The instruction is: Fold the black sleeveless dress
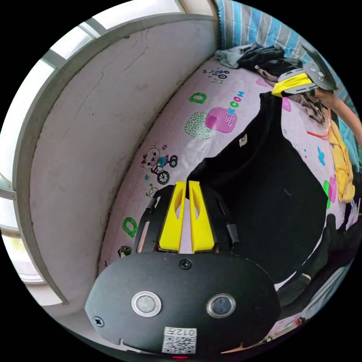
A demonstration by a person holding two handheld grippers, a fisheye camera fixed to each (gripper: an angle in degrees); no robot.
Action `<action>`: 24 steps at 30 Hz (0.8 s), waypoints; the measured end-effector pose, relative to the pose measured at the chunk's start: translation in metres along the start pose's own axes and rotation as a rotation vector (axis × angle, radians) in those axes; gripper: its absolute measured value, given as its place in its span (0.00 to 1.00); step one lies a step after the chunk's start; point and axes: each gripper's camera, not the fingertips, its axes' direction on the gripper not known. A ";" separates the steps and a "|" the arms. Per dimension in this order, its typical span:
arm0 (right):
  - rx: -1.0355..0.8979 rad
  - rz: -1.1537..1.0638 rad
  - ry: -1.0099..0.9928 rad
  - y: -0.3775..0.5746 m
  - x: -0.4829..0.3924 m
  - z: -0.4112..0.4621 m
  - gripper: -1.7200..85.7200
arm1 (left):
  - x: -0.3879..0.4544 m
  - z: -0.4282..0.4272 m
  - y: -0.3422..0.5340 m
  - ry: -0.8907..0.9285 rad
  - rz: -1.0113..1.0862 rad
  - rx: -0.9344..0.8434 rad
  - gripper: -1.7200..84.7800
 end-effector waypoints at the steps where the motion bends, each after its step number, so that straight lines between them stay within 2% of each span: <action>1: -0.003 -0.012 -0.005 0.013 -0.012 -0.014 0.01 | 0.012 -0.009 0.017 0.004 0.006 0.008 0.02; 11: 0.017 -0.108 -0.054 0.144 -0.137 -0.105 0.01 | 0.125 -0.049 0.170 0.012 0.072 0.084 0.02; 19: 0.029 -0.169 -0.106 0.246 -0.227 -0.119 0.01 | 0.221 -0.027 0.287 -0.043 0.197 0.062 0.02; 24: 0.032 -0.290 -0.066 0.299 -0.285 -0.118 0.01 | 0.263 -0.004 0.336 -0.079 0.246 0.041 0.02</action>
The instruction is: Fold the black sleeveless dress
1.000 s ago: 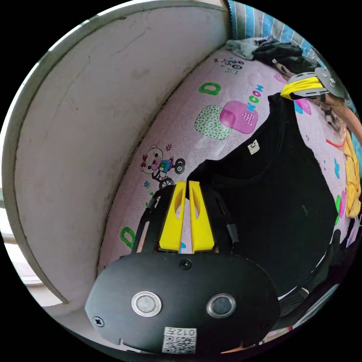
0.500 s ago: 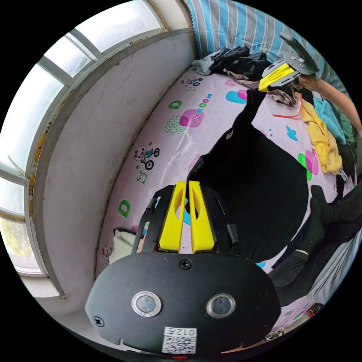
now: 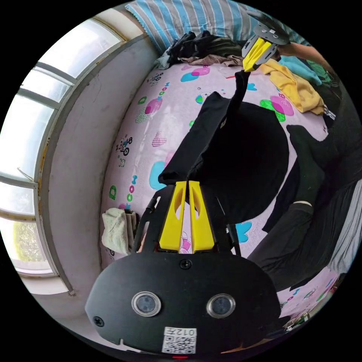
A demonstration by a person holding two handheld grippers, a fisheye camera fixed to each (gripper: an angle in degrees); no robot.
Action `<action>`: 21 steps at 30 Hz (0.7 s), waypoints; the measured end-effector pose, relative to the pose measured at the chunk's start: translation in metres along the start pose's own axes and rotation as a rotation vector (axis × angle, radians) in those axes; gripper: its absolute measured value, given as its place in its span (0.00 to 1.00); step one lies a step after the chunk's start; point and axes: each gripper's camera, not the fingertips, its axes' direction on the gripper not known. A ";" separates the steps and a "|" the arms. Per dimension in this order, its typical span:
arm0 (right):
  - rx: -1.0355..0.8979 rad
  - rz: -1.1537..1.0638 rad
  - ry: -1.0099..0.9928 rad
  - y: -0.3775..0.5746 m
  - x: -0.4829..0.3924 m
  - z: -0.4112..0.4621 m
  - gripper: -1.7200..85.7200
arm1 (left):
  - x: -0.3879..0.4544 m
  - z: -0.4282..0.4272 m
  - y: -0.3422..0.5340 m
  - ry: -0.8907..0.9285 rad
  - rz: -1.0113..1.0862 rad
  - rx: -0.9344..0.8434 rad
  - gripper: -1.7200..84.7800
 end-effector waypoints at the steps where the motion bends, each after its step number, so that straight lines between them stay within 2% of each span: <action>1: 0.007 -0.024 0.002 0.008 -0.016 0.002 0.01 | 0.012 0.005 0.008 -0.007 0.014 -0.005 0.02; 8: -0.059 -0.145 0.019 0.047 -0.089 0.036 0.01 | 0.070 0.034 0.039 -0.009 0.091 -0.057 0.02; 13: -0.086 -0.078 -0.056 0.068 -0.103 0.066 0.01 | 0.095 0.067 0.049 0.008 0.150 -0.130 0.02; 21: -0.124 0.000 -0.144 0.087 -0.118 0.119 0.01 | 0.091 0.107 0.054 0.104 0.171 -0.226 0.02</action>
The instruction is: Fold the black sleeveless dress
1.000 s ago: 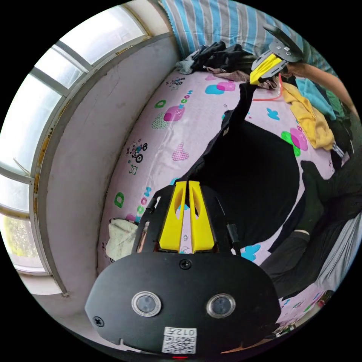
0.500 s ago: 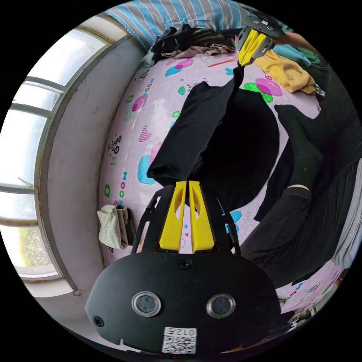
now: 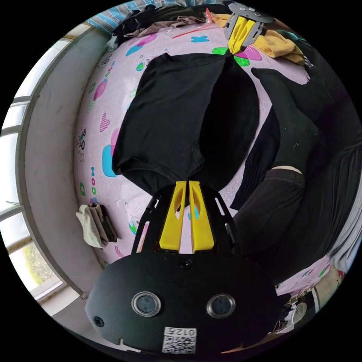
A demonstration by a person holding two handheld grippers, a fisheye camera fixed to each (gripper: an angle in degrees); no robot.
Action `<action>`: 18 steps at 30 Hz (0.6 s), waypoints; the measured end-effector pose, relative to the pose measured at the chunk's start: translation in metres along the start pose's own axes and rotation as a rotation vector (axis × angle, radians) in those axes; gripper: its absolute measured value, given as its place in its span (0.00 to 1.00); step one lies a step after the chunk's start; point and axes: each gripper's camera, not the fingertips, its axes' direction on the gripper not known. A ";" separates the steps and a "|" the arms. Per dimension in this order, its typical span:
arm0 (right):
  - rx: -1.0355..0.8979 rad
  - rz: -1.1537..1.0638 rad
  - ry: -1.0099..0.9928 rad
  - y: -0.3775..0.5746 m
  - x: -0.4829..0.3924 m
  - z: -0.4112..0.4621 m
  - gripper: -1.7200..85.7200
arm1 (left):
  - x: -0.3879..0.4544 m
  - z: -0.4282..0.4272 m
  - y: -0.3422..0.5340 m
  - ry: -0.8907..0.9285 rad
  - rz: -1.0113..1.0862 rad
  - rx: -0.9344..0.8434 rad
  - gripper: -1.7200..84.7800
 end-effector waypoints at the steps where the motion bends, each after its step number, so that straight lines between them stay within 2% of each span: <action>1: -0.009 0.009 -0.006 0.000 -0.001 0.010 0.01 | -0.003 0.006 -0.001 0.020 0.001 -0.016 0.02; 7: -0.049 -0.013 -0.045 -0.006 -0.006 0.047 0.01 | -0.022 0.023 -0.001 0.049 0.022 -0.086 0.02; 14: 0.027 -0.052 -0.128 -0.013 0.001 0.037 0.01 | -0.063 -0.011 0.018 0.081 0.031 -0.027 0.02; 16: -0.033 -0.071 -0.139 -0.016 -0.001 0.057 0.01 | -0.071 0.001 0.016 0.174 0.053 -0.048 0.02; 18: -0.103 -0.092 -0.143 -0.018 -0.003 0.084 0.01 | -0.073 0.017 0.011 0.183 0.086 -0.097 0.02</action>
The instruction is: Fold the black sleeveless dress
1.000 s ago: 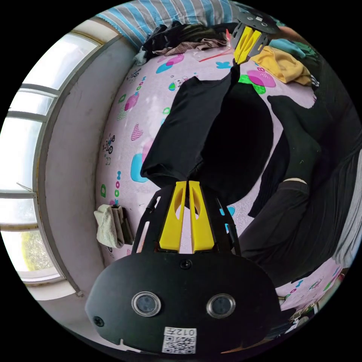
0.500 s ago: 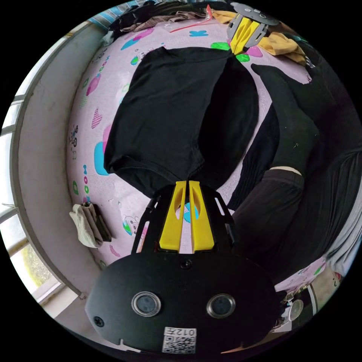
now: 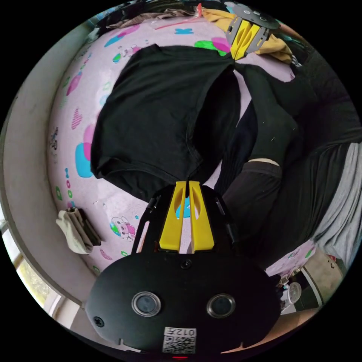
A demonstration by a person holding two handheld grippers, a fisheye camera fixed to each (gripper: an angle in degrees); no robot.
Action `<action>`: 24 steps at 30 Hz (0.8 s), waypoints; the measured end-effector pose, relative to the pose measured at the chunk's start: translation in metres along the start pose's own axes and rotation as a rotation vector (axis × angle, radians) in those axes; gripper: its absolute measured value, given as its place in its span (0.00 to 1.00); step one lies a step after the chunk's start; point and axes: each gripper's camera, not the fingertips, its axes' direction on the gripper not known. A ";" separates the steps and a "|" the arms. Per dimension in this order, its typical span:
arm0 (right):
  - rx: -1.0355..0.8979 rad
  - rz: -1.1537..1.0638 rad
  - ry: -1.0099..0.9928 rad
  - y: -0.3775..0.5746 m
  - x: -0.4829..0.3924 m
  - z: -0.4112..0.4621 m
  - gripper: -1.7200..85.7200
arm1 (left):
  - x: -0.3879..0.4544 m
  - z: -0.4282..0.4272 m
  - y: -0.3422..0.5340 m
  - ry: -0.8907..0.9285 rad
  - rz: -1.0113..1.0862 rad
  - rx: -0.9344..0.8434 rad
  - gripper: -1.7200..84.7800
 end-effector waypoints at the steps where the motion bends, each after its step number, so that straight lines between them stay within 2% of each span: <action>1: -0.034 -0.005 -0.002 -0.004 0.003 0.016 0.01 | -0.005 0.008 -0.005 0.011 0.007 -0.031 0.02; 5: -0.097 0.040 -0.044 -0.014 0.020 0.053 0.01 | -0.025 0.018 -0.012 0.080 -0.014 -0.081 0.03; 9: -0.124 0.082 -0.082 -0.015 0.030 0.068 0.01 | -0.047 0.018 -0.003 0.224 -0.027 -0.144 0.04; 14: -0.083 0.132 -0.181 -0.003 0.053 0.064 0.01 | -0.070 -0.011 0.033 0.239 -0.032 -0.153 0.04; 18: -0.020 0.210 -0.177 0.001 0.086 0.057 0.01 | -0.131 -0.042 0.064 0.206 -0.316 0.018 0.03; 22: 0.045 0.413 0.031 -0.009 0.138 0.064 0.01 | -0.189 -0.061 0.075 0.150 -0.664 0.244 0.03; 24: 0.075 0.514 0.095 -0.010 0.158 0.069 0.01 | -0.209 -0.065 0.079 0.141 -0.782 0.289 0.03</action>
